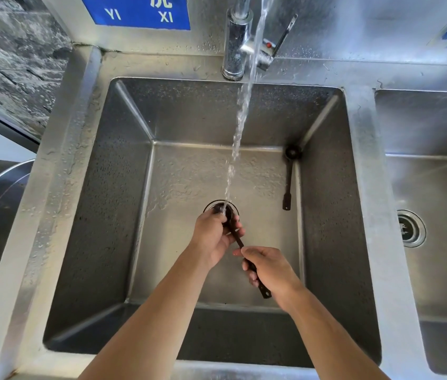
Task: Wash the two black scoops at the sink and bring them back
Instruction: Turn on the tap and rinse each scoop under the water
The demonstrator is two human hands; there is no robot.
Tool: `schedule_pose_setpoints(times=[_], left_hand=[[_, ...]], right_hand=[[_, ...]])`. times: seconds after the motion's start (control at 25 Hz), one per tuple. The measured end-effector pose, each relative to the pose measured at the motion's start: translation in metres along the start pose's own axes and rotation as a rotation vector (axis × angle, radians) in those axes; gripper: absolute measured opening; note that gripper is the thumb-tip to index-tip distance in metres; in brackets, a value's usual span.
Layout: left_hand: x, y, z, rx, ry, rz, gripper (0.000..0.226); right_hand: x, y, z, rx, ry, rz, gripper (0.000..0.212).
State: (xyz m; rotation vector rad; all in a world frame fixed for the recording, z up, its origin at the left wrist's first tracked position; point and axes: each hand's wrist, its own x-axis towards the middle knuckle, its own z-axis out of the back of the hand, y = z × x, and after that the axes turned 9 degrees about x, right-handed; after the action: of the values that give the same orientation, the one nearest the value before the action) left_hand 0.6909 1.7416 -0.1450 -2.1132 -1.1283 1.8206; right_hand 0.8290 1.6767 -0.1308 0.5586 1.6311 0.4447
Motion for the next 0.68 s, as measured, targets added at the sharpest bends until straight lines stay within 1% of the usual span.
schedule_pose_setpoints(times=[0.08, 0.2, 0.24, 0.32, 0.36, 0.4, 0.52, 0.56, 0.64, 0.68], left_hand=[[0.003, 0.000, -0.002, -0.127, -0.013, 0.021, 0.028], [0.005, 0.005, -0.006, -0.182, -0.065, 0.051, 0.022], [0.006, 0.006, -0.006, -0.215, -0.054, 0.060, 0.026], [0.008, 0.007, -0.005, -0.328, -0.024, 0.094, 0.047], [0.009, 0.007, -0.005, -0.350, -0.018, 0.096, 0.054], [0.009, 0.008, -0.006, -0.321, -0.030, 0.068, 0.053], [0.012, 0.009, -0.013, -0.105, -0.145, -0.050, 0.028], [0.013, 0.007, -0.014, -0.083, -0.170, -0.033, 0.027], [0.015, -0.001, -0.014, -0.127, -0.185, 0.093, 0.038], [0.017, -0.004, -0.012, -0.158, -0.183, 0.158, 0.044]], right_hand=[[0.001, -0.001, -0.002, -0.025, -0.006, 0.028, 0.030], [0.007, 0.001, -0.007, -0.131, -0.043, 0.079, 0.031], [0.009, 0.003, -0.008, -0.139, -0.060, 0.079, 0.029], [0.011, 0.007, -0.007, -0.136, -0.055, 0.076, 0.025], [0.010, 0.009, -0.007, -0.157, -0.040, 0.081, 0.024], [0.008, 0.010, -0.006, -0.185, -0.027, 0.084, 0.024], [0.004, 0.012, -0.007, -0.287, -0.043, 0.132, 0.020], [0.004, 0.012, -0.007, -0.354, -0.060, 0.170, 0.019], [0.005, 0.009, -0.009, -0.493, -0.069, 0.239, 0.018], [0.006, 0.006, -0.011, -0.519, -0.059, 0.243, 0.018]])
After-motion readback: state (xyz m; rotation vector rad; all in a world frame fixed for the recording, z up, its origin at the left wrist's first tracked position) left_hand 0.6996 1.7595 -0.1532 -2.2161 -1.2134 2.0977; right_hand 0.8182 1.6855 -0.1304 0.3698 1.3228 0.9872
